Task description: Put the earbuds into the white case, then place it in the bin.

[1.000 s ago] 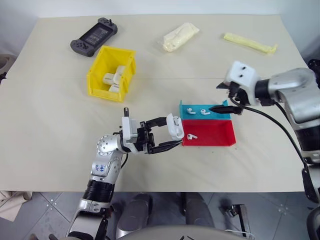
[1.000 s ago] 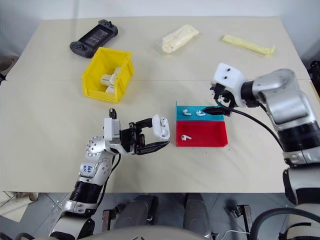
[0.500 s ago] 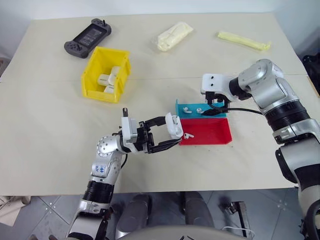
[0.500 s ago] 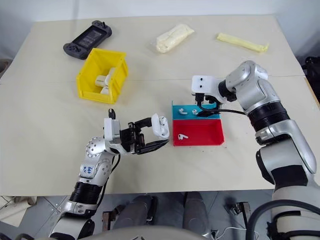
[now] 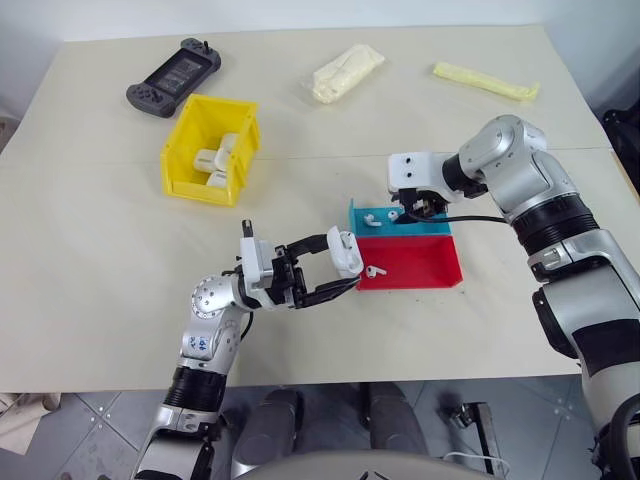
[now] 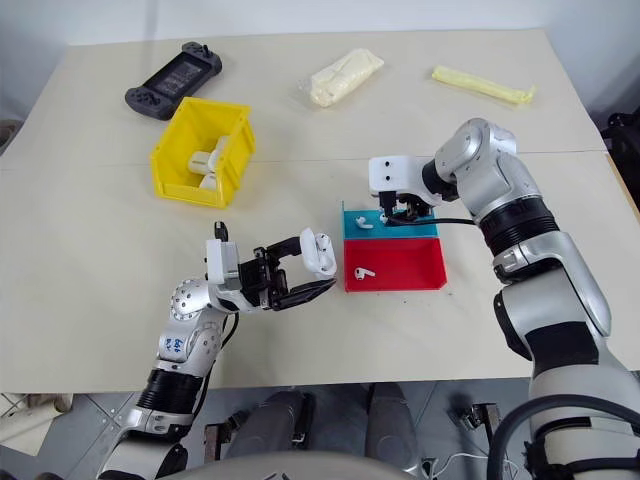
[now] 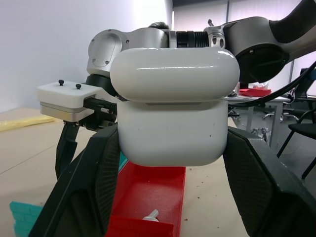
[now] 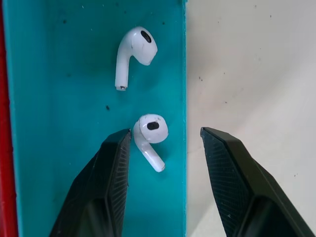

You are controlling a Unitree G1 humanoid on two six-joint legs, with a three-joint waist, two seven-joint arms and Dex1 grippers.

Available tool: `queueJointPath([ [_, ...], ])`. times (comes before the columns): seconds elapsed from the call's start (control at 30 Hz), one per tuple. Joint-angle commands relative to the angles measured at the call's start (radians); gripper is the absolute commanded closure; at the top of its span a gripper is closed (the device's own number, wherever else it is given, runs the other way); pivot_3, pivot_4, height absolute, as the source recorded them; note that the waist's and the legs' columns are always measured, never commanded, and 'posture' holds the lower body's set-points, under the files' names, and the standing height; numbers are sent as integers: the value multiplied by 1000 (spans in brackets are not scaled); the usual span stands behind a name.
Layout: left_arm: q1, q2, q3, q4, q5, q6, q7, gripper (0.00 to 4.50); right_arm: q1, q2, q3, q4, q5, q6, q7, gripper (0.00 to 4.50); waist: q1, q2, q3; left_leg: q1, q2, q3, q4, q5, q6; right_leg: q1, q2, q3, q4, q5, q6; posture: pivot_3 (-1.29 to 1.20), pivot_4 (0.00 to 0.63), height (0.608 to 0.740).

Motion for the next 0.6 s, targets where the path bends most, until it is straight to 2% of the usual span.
queueJointPath([
  [0.03, 8, 10, 5, -54, -4, -17, 8, 1740, -4, 18, 4, 4, -13, -29, 30, 2187, 0, 0, 0, 0, 0, 0, 0, 0, 0, 0, 0, 0, 0, 0, 0, 0, 150, 740],
  [0.6, 21, 26, 7, -75, -5, -21, 35, 1740, -22, 27, 15, 84, -71, -120, 42, 2187, 0, 0, 0, 1, 0, 1, 0, 0, 0, 0, 0, 0, 1, 0, 0, 0, 150, 740],
])
